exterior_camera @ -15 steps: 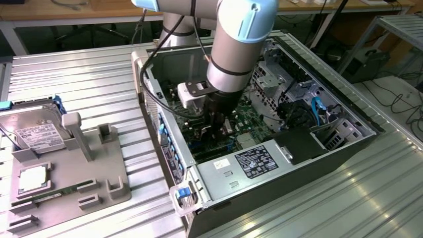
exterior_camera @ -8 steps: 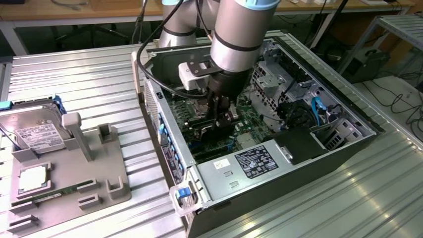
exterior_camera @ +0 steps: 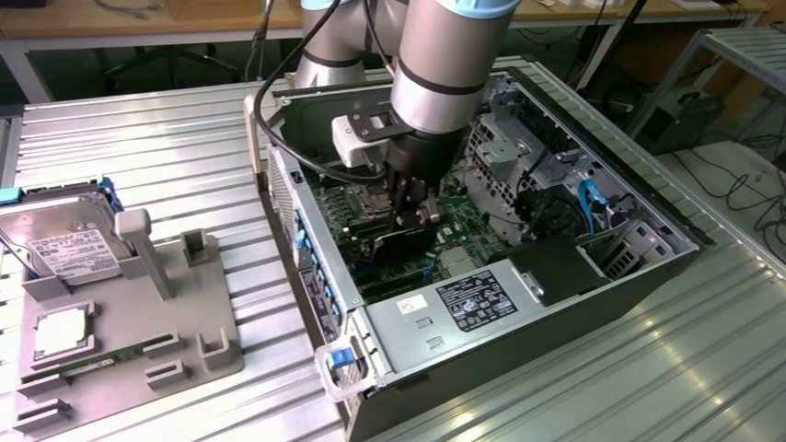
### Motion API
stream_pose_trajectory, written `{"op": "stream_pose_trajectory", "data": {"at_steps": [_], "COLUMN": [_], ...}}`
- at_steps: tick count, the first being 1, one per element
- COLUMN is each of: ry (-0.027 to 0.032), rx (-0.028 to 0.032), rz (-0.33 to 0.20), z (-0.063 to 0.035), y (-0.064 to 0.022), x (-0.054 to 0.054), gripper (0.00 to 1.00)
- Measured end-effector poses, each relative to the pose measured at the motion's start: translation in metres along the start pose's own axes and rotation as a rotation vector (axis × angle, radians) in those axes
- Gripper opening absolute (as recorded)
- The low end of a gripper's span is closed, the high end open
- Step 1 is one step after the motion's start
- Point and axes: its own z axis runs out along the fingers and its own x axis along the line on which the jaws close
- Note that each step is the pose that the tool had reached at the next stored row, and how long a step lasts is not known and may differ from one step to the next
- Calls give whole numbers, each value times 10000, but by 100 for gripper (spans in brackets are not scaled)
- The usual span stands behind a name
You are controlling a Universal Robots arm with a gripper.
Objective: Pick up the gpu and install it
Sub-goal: 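Insert the gpu into the slot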
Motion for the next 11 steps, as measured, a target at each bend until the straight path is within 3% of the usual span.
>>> {"op": "stream_pose_trajectory", "data": {"at_steps": [2,11], "ry": [-1,0], "rx": [1,0], "rz": [0,0], "z": [0,0], "y": [0,3], "x": [0,0], "gripper": [11,11]}}
